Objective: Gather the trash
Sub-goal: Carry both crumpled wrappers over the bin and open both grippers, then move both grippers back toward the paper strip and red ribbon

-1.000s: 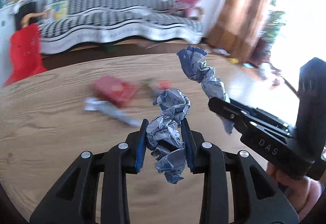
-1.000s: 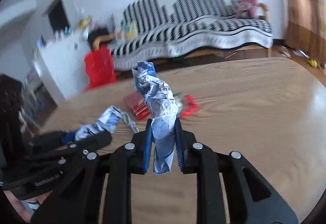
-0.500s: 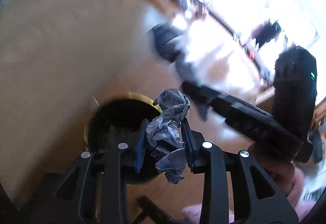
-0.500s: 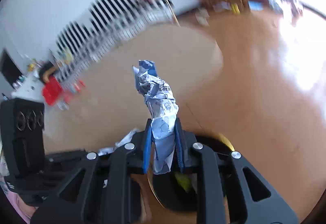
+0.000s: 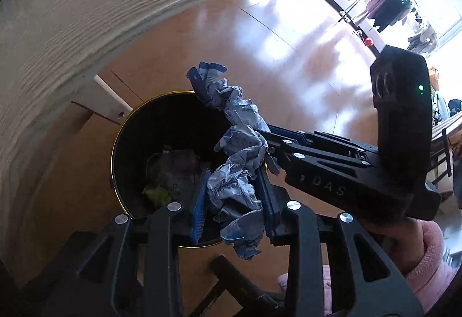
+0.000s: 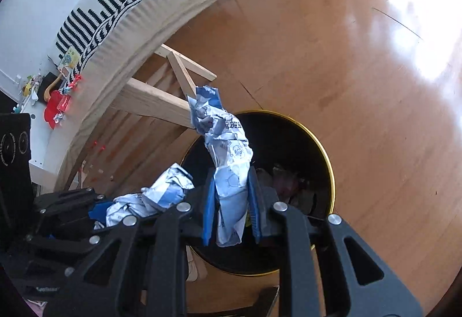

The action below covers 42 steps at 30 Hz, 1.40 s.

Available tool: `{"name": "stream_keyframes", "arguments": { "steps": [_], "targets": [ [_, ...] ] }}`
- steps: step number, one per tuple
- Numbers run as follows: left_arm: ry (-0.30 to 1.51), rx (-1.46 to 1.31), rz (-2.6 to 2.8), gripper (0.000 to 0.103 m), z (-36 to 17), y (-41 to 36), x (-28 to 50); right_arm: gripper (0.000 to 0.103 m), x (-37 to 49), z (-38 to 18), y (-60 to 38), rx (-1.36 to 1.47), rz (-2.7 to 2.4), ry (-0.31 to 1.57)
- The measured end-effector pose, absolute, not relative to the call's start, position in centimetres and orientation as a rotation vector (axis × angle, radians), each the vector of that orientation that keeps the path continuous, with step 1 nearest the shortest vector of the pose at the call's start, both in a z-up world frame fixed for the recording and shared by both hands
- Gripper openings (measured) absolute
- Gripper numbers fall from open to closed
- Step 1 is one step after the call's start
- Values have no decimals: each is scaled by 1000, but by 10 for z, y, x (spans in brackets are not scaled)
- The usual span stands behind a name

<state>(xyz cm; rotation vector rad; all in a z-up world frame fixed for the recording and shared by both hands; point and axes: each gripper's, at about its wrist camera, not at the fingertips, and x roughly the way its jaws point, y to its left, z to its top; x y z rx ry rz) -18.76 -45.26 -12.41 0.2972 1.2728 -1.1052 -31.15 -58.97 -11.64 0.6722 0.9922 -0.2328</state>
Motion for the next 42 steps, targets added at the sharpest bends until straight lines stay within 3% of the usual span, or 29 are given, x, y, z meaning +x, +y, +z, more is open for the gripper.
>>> {"name": "stream_keyframes", "arguments": {
  "steps": [1, 2, 3, 4, 5, 10, 16, 20, 27, 37, 42],
  "targets": [
    [1275, 301, -1105, 34, -126, -443, -185, 21, -309, -117, -591, 674, -234, 994],
    [1280, 318, -1090, 42, -129, -444, -185, 26, -306, -116, -593, 683, -233, 990],
    [1287, 333, -1078, 65, -132, -444, -185, 50, -304, -115, -597, 698, -238, 984],
    [1287, 336, -1060, 80, -133, -444, -186, 70, -308, -113, -600, 713, -250, 970],
    [1262, 317, -1036, 97, -132, -441, -187, 98, -308, -107, -606, 725, -271, 935],
    [1215, 261, -1015, 97, -120, -433, -182, 96, -320, -98, -623, 745, -397, 896],
    [858, 170, -855, 97, -18, -374, -148, 96, -314, -77, -607, 482, -519, 875],
    [768, 97, -576, 97, 16, -297, -94, 96, -282, -56, -590, 430, -481, 835],
    [853, -12, -95, 97, -5, -150, 14, 96, -189, -1, -501, 215, -259, 712],
    [908, 30, 6, 97, -36, -136, 130, 96, -52, 31, -413, 129, -170, 654],
    [945, -20, 52, 97, -56, -115, 150, 96, 7, 30, -388, 157, -170, 640]
  ]
}}
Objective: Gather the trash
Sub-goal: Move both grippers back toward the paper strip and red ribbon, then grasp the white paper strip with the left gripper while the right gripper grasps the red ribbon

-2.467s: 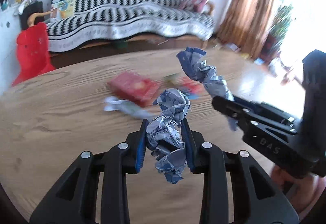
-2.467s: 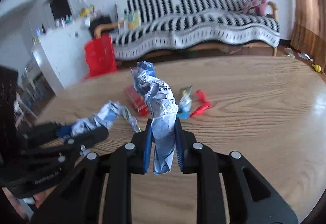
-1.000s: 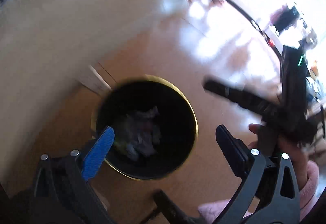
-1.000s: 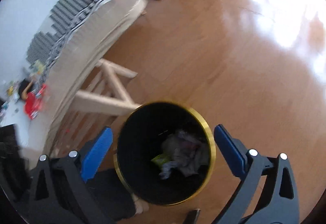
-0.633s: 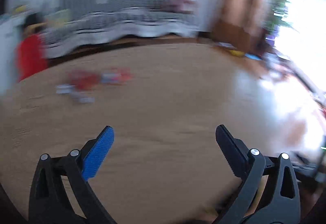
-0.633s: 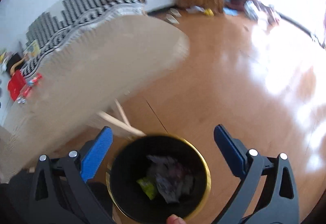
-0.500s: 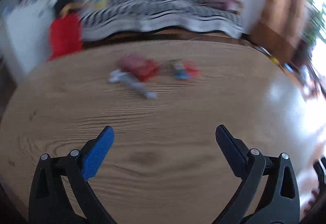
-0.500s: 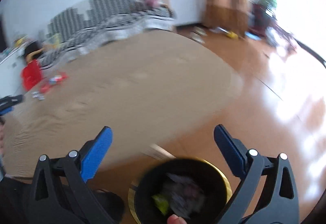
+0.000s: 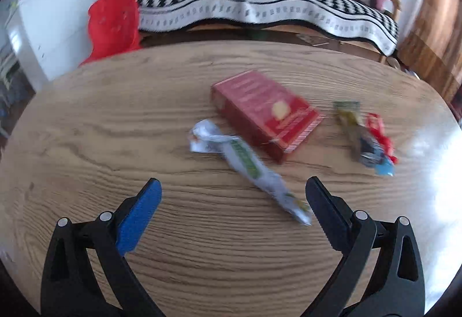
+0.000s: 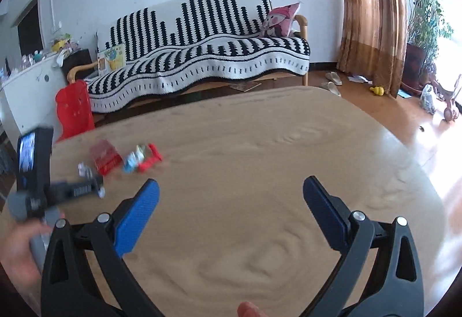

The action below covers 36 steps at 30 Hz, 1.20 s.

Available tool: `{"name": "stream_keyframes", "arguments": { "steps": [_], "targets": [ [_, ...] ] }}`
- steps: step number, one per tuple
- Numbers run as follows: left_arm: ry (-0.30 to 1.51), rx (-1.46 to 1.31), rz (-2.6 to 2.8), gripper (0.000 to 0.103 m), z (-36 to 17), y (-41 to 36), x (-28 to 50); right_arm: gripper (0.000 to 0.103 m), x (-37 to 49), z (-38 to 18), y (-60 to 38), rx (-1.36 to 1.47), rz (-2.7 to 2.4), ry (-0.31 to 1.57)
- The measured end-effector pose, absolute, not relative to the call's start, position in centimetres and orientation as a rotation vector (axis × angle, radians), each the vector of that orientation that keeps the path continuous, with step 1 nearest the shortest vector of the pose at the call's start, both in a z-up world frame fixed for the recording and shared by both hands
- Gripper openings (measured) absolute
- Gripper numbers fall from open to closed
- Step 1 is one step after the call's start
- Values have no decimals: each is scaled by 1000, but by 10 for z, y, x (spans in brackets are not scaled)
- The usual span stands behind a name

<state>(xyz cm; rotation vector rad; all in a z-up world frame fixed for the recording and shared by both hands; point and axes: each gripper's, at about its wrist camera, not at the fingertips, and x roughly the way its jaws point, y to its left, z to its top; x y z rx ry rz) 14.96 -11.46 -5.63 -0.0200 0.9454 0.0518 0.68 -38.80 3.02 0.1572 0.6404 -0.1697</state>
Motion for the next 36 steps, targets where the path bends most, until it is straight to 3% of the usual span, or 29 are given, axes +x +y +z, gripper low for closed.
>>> {"name": "stream_keyframes", "arguments": {
  "steps": [10, 15, 36],
  "targets": [
    [957, 15, -9, 97, -67, -86, 168, 96, 167, -23, -328, 40, -119, 864],
    [953, 42, -55, 97, -70, -69, 166, 96, 180, -42, -316, -71, -158, 910],
    [958, 33, -40, 98, -68, -59, 181, 98, 179, -56, -325, 7, -57, 983]
  ]
}}
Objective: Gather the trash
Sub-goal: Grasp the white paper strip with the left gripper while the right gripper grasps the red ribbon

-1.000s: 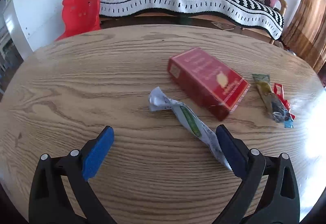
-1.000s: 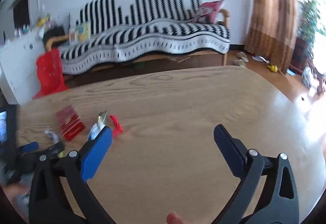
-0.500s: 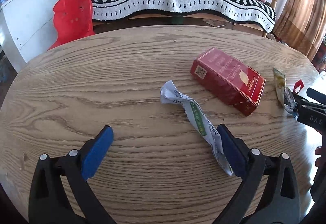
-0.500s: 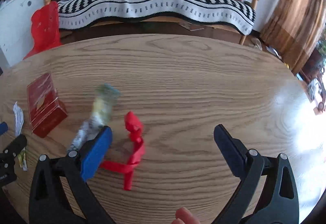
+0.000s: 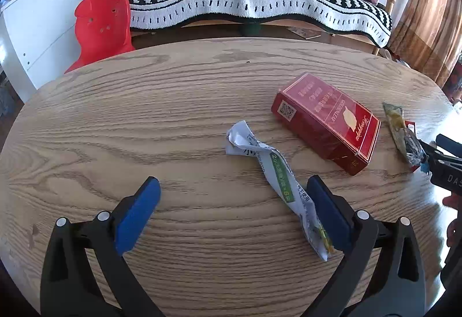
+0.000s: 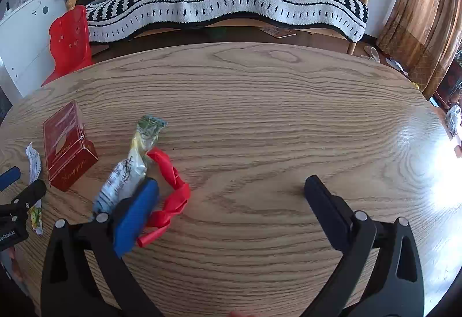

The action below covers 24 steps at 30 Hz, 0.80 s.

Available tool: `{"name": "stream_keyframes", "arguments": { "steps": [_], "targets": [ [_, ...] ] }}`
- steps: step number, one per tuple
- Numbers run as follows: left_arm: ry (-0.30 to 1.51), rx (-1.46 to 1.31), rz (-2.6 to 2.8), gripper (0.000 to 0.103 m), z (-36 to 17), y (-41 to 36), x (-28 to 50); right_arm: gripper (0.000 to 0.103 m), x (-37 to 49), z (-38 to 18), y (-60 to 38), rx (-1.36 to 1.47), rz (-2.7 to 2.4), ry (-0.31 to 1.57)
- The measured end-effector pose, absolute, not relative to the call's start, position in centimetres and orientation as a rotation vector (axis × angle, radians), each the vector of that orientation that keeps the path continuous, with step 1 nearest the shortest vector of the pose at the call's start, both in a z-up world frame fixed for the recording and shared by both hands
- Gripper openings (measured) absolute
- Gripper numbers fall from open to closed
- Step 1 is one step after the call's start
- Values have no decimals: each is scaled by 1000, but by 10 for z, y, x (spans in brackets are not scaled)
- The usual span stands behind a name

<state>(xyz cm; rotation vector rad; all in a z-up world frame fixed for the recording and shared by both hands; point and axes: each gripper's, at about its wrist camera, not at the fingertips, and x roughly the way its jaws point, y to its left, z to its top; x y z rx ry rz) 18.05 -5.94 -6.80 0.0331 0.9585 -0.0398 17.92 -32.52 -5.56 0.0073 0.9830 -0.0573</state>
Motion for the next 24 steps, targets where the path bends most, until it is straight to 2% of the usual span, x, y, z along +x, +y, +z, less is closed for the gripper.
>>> {"name": "stream_keyframes", "arguments": {
  "steps": [11, 24],
  "targets": [
    [954, 47, -41, 98, -73, -32, 177, 98, 179, -56, -325, 8, -57, 983],
    [979, 69, -84, 98, -73, -41, 172, 98, 179, -56, -325, 4, -49, 981]
  ]
}}
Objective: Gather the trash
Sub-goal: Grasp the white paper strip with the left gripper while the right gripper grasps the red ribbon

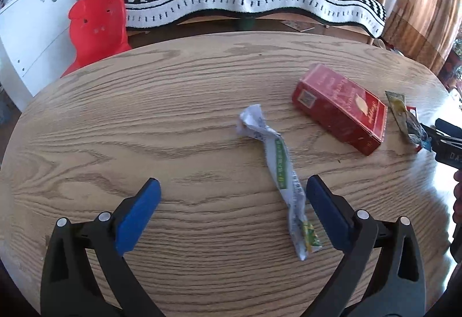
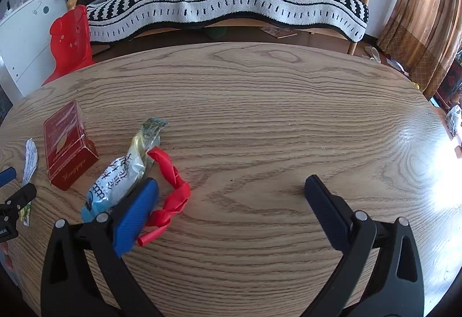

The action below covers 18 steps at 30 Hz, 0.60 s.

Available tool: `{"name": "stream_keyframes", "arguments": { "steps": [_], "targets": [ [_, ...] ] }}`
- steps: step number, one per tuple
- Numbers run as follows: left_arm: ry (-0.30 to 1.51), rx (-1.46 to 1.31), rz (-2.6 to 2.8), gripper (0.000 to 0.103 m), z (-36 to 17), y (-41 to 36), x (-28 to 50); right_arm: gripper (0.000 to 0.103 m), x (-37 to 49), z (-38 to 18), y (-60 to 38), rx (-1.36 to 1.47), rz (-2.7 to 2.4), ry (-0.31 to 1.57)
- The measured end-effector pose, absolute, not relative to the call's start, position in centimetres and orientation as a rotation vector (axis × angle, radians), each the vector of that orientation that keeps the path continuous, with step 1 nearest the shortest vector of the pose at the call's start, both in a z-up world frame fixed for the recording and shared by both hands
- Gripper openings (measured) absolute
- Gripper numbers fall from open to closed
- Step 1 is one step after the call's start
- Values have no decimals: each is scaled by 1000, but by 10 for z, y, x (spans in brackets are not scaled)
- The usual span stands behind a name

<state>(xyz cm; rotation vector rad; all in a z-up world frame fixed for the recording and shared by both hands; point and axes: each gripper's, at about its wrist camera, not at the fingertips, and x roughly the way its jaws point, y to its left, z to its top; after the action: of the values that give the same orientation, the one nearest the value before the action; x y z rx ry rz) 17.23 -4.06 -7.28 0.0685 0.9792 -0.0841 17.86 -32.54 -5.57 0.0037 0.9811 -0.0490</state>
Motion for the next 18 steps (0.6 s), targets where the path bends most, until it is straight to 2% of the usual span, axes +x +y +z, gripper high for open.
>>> {"name": "stream_keyframes", "arguments": {
  "steps": [1, 2, 4, 5, 6, 10, 18],
  "targets": [
    [978, 67, -87, 97, -73, -40, 172, 97, 179, -56, -325, 2, -45, 980],
    [973, 70, -93, 92, -72, -41, 171, 93, 177, -55, -324, -1, -34, 974],
    [959, 80, -116, 35, -65, -44, 168, 65, 172, -49, -319, -14, 0, 938],
    [973, 81, -135, 6, -61, -46, 168, 26, 171, -49, -316, -11, 13, 933],
    [965, 65, -159, 6, -58, -47, 166, 16, 171, -48, -318, 9, 21, 942],
    [906, 48, -170, 6, -44, -54, 155, 16, 165, -42, -323, 64, 36, 919],
    [900, 68, -161, 6, -38, -63, 146, 16, 156, -45, -330, 101, 36, 920]
  ]
}}
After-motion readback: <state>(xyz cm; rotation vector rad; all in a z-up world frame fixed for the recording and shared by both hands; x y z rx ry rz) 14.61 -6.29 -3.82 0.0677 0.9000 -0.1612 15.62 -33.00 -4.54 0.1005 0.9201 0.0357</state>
